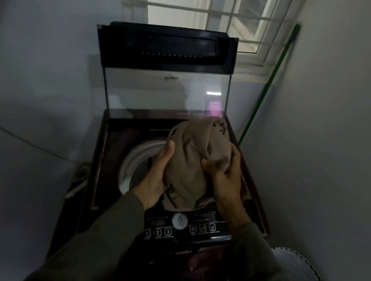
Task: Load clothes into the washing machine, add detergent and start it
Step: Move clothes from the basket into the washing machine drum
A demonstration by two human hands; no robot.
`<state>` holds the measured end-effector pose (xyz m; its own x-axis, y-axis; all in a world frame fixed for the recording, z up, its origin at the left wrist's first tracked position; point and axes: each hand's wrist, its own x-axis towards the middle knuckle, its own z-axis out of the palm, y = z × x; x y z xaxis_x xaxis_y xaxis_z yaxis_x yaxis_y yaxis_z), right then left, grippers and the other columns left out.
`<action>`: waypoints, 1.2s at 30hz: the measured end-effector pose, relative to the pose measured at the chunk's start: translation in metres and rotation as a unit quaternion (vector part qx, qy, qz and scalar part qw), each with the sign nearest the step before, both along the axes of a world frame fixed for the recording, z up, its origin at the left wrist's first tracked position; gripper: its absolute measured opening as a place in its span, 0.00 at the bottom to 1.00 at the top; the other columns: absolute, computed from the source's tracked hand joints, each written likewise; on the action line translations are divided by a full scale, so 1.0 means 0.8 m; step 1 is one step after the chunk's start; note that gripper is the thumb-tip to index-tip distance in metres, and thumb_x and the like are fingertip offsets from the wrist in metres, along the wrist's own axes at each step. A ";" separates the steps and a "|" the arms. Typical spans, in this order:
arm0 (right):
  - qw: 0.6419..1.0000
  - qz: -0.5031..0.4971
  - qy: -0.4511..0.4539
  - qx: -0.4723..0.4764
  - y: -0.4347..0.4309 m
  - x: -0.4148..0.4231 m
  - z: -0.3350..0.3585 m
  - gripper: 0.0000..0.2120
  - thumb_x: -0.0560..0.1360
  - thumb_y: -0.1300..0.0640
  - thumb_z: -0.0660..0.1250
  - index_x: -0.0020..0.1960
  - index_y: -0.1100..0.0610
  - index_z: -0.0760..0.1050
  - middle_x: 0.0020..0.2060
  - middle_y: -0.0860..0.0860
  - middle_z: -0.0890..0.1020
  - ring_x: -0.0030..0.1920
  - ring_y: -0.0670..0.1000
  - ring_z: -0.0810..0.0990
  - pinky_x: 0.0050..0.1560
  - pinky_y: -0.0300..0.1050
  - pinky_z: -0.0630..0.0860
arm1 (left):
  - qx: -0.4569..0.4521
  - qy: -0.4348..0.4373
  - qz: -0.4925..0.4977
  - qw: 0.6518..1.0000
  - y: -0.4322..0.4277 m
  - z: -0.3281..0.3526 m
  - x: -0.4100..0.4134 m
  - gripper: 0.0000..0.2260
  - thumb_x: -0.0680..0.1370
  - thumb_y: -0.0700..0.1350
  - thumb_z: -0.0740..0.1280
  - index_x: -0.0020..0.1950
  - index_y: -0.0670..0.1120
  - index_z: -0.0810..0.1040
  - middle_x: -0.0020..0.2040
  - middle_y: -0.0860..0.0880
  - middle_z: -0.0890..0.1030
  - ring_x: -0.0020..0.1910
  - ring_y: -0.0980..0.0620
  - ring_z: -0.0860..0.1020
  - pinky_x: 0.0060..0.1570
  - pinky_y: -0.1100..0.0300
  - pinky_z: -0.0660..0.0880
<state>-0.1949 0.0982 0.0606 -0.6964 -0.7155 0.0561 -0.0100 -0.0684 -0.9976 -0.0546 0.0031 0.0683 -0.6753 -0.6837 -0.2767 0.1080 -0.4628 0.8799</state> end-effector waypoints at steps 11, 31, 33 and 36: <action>0.973 0.193 -0.015 0.125 -0.079 -0.082 -0.074 0.44 0.60 0.45 0.82 0.69 0.48 0.64 0.64 0.49 0.76 0.61 0.51 0.79 0.58 0.55 0.80 | -0.074 -0.119 0.156 0.978 -0.037 -0.076 -0.032 0.22 0.75 0.46 0.74 0.66 0.56 0.73 0.60 0.56 0.80 0.57 0.57 0.80 0.51 0.62 0.79; 0.901 0.217 -0.190 0.324 -0.192 -0.106 -0.183 0.26 0.70 0.56 0.77 0.66 0.59 0.74 0.58 0.54 0.82 0.55 0.53 0.82 0.41 0.44 0.80 | -0.075 -0.307 0.123 0.941 -0.132 -0.176 -0.046 0.30 0.72 0.33 0.74 0.73 0.44 0.69 0.59 0.49 0.76 0.57 0.52 0.74 0.38 0.80 0.70; 0.895 0.185 -0.203 0.352 -0.194 -0.099 -0.203 0.24 0.71 0.59 0.76 0.65 0.62 0.73 0.57 0.57 0.81 0.55 0.56 0.81 0.40 0.44 0.79 | -0.071 -0.321 0.099 0.939 -0.138 -0.196 -0.044 0.31 0.71 0.30 0.73 0.73 0.43 0.69 0.62 0.48 0.76 0.58 0.53 0.73 0.39 0.82 0.69; 0.889 0.147 -0.216 0.377 -0.196 -0.086 -0.238 0.31 0.65 0.57 0.78 0.64 0.66 0.75 0.56 0.61 0.82 0.55 0.61 0.82 0.51 0.53 0.81 | -0.058 -0.338 0.075 0.936 -0.143 -0.230 -0.040 0.31 0.71 0.29 0.72 0.72 0.42 0.70 0.66 0.43 0.77 0.59 0.52 0.75 0.43 0.80 0.71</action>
<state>-0.2638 -0.0587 -0.1294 -0.3137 -0.5913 -0.7429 0.2929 0.6840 -0.6681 -0.0869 -0.1116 -0.1154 -0.2664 -0.8083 -0.5251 -0.4359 -0.3848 0.8136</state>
